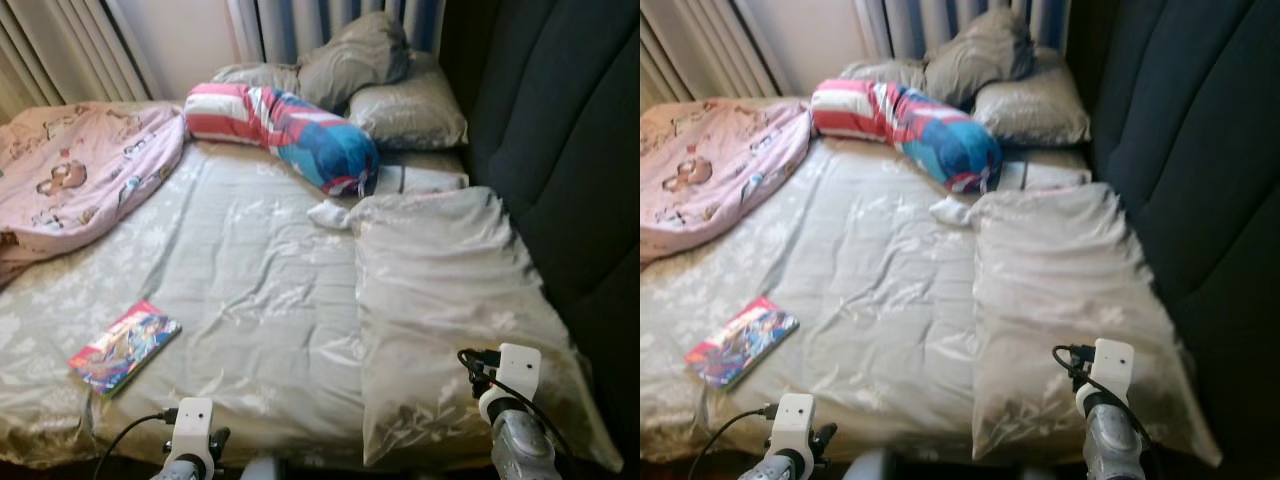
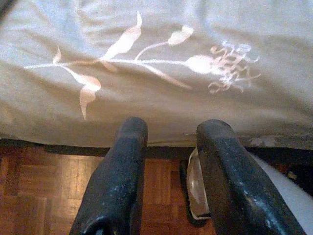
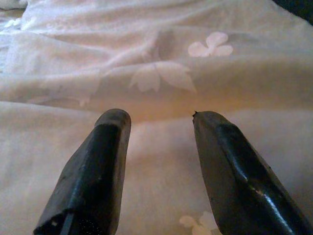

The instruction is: Clean up the room

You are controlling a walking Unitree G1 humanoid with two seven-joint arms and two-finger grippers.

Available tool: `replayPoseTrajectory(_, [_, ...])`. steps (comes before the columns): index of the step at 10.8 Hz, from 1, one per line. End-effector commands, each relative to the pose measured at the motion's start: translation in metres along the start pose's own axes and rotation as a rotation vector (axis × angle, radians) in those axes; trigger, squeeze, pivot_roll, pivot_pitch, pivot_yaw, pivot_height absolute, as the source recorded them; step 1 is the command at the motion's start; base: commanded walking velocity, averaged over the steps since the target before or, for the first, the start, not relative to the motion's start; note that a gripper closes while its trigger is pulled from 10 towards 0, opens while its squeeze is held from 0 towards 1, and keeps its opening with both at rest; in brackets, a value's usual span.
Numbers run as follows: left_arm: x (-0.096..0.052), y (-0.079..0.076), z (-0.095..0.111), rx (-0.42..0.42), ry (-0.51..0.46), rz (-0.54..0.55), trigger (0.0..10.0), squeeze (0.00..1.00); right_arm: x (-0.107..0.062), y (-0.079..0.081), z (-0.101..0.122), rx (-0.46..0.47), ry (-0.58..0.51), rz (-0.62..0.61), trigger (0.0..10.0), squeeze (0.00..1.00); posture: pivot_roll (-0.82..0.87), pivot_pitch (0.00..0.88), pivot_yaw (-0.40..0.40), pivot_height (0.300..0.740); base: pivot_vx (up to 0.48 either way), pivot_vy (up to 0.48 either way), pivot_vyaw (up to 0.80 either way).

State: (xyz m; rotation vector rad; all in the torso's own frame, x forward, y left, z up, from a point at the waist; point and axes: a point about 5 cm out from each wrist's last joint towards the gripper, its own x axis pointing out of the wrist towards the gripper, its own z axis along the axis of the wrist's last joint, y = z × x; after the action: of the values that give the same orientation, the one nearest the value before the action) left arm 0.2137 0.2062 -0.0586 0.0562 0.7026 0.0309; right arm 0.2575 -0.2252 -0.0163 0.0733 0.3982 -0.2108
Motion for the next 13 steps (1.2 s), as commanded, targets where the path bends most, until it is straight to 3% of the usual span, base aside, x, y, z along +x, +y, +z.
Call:
replayPoseTrajectory(1, [-0.001,0.004,-0.004,-0.011,0.025,0.020,10.0,0.00,-0.004,0.002,-0.011,0.006,0.058,0.012,10.0,0.00,0.04,0.042,0.042,0.726,0.000,0.000,0.00])
replayPoseTrajectory(5, [0.001,0.001,-0.002,-0.030,0.025,0.025,10.0,0.00,-0.005,0.011,-0.019,0.025,0.115,0.043,10.0,0.00,0.04,0.028,0.029,0.740,0.000,0.000,0.00])
replayPoseTrajectory(8, [0.002,-0.001,-0.001,-0.055,0.053,0.035,10.0,0.00,-0.023,0.015,-0.058,0.027,0.330,0.040,10.0,0.00,0.03,0.000,0.022,0.740,0.000,0.000,0.00])
replayPoseTrajectory(10, [0.003,0.001,-0.001,-0.054,0.063,0.063,10.0,0.00,-0.042,0.017,-0.085,-0.034,0.451,0.064,10.0,0.00,0.06,0.000,0.018,0.740,0.000,0.000,0.00])
replayPoseTrajectory(13, [0.000,0.007,-0.007,-0.056,0.087,0.064,10.0,0.00,-0.051,0.019,-0.096,-0.055,0.484,0.076,10.0,0.00,0.05,0.000,0.027,0.740,0.000,0.000,0.00])
